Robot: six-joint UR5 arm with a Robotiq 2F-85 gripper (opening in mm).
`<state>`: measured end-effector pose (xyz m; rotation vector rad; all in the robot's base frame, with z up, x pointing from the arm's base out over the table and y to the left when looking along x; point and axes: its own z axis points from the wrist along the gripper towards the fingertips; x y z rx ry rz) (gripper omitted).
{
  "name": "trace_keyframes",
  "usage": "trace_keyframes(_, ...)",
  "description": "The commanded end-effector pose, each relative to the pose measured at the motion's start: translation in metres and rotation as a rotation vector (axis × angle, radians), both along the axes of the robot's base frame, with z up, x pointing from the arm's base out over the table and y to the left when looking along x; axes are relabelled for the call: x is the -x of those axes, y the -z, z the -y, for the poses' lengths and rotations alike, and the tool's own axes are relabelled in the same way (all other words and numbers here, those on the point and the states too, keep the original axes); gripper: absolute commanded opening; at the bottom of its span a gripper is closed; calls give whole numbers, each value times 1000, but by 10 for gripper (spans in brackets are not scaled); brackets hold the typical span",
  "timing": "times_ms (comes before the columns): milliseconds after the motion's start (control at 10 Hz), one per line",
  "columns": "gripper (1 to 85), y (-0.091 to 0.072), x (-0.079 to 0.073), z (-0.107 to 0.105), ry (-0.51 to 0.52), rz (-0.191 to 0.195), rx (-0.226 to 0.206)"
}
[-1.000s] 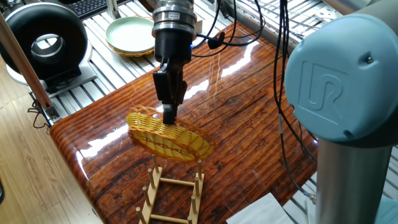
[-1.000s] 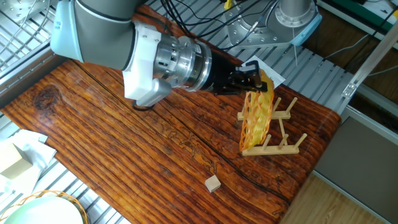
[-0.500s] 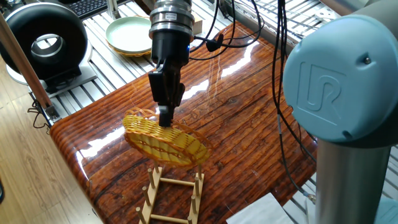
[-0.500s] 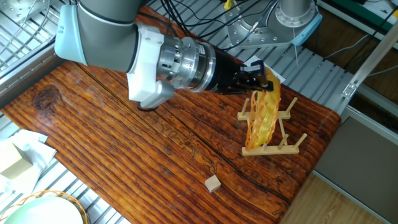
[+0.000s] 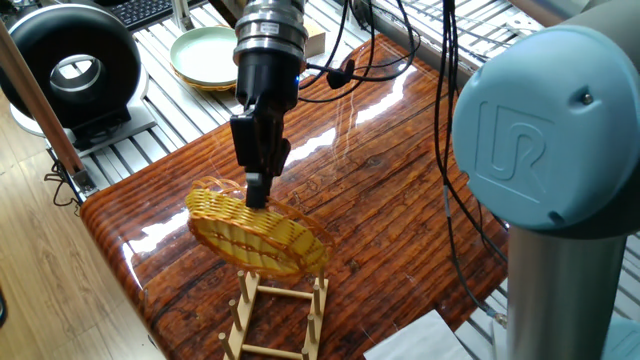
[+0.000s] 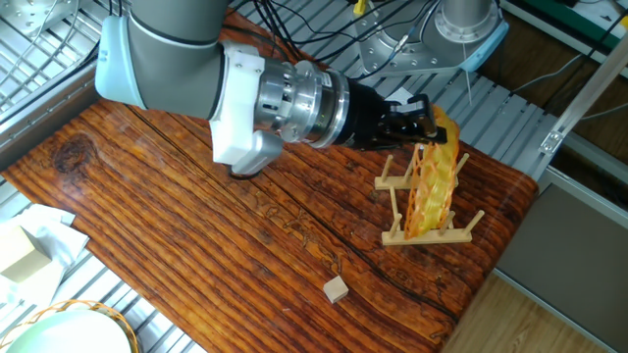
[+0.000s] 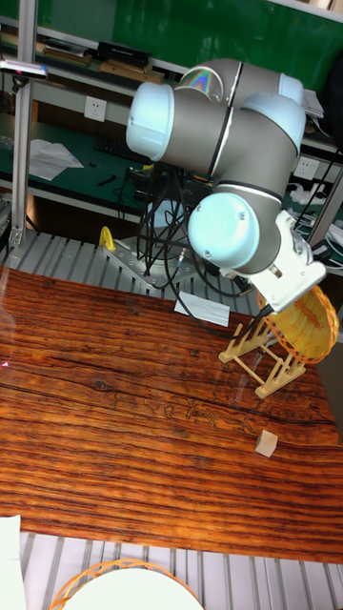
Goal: Put the dish on the dish rack
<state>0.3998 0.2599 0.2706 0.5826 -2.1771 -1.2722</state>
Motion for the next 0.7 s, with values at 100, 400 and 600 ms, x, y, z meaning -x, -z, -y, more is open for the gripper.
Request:
trace_keyframes(100, 10, -7, 6, -6, -37, 13, -66)
trace_keyframes(400, 10, 1, 8, -9, -51, 29, -60)
trace_keyframes(600, 10, 10, 10, -8, -65, 43, -42)
